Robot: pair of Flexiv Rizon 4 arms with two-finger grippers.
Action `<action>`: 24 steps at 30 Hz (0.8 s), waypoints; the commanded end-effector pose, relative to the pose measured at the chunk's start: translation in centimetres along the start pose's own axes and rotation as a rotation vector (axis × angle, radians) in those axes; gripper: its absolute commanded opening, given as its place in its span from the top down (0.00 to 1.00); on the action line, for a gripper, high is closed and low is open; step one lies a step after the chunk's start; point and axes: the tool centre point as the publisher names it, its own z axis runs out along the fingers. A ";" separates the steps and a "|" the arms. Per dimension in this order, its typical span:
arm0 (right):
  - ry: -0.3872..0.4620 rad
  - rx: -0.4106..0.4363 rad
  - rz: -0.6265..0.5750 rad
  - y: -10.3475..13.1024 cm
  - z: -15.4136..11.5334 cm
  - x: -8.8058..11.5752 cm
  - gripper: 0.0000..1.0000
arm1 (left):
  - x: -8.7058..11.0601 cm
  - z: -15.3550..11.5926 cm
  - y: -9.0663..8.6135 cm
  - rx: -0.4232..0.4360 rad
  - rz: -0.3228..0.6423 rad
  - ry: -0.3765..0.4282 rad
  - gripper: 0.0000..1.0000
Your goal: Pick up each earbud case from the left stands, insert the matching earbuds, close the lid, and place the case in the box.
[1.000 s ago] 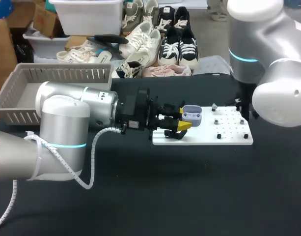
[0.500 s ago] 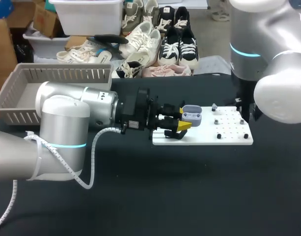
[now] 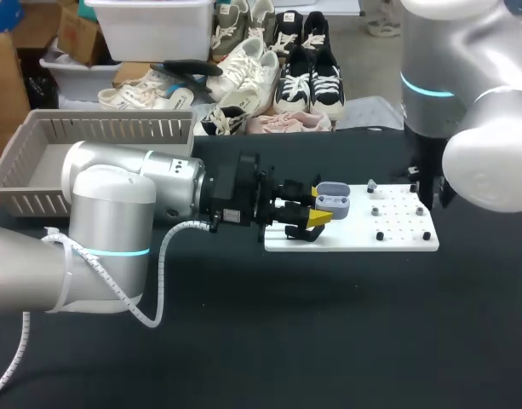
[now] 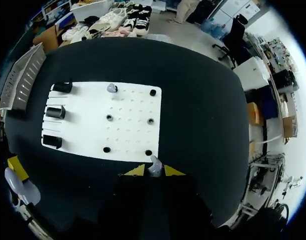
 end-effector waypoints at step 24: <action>0.214 -0.061 0.525 0.9 0.7 0.8 1.00 | 0.1 0.0 0.1 0.003 0.000 0.000 1.00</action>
